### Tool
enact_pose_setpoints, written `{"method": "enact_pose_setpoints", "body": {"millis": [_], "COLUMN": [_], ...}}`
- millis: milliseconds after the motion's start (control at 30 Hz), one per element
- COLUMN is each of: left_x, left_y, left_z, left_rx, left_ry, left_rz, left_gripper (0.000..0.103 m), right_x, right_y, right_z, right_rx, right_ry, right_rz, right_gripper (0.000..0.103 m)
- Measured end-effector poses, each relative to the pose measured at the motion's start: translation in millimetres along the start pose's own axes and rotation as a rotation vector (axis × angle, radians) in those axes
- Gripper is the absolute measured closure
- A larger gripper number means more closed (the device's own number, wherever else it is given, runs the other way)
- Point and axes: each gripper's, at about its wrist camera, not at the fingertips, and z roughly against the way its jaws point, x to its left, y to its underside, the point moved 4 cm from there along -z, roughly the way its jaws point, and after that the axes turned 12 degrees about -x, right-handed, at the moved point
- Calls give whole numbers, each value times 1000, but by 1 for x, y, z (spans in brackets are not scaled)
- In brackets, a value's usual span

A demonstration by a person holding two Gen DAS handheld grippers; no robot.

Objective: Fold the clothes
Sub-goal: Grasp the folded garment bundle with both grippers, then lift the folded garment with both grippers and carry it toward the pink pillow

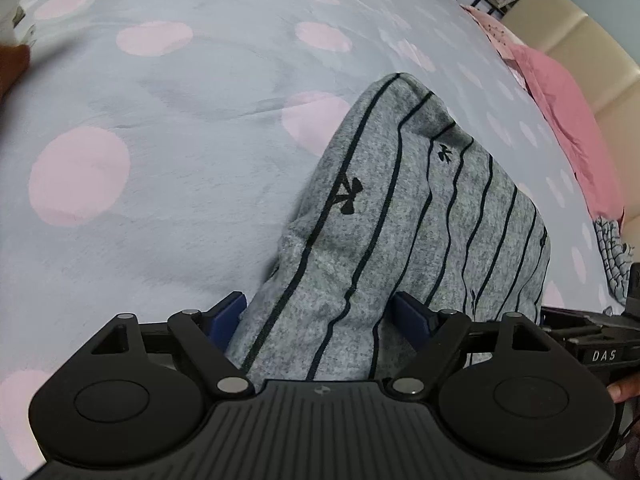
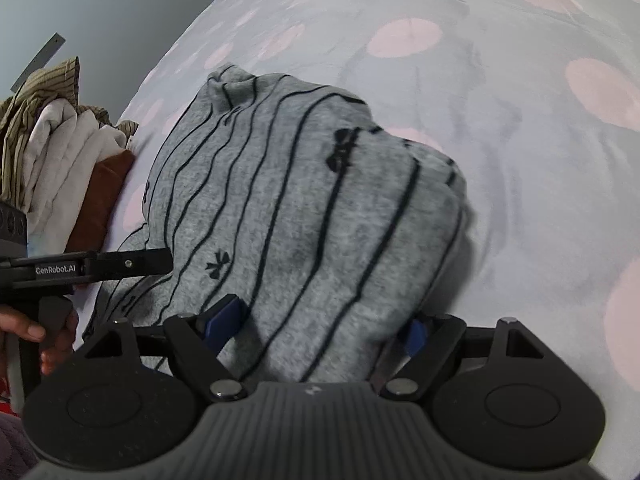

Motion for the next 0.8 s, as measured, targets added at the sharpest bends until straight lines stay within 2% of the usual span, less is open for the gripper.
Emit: {"method": "enact_pose_setpoints", "body": {"millis": [33,100,200,300,467,633,733,800], "left_x": [-2,-5,-9,-19,-52,-107,-122,-121], "left_y": [0,0,1,3,20,42,45,41], "left_z": [0,0,1,6,11,4,1,0], "left_rx": [2,4,2,-7,28,42,23,28], "left_ry": [2,-2,-20,-30,72,141,98,68], "left_rz": [-5,-12,-13,-28,-9,-69,-90,-81], "left_gripper": [33,35,39,45,55,56,50,44], "right_x": [0,-5,-11,-9,-8,-33,-57,-73], "right_y": [-1,-4,-8,-15,-40,-57,-54,-49], "right_z": [0,3,6,15,49,84,93,94], "right_rx": [-7,-19,-15,-23,-76,-95,-95,-100], "right_ry": [-7,-26,-75,-106,-117,8,67,69], "right_rz": [-6,-42,-94,-83,-53,-33,-56,-85], "right_gripper": [28,47,64,70,73,72,71,64]}}
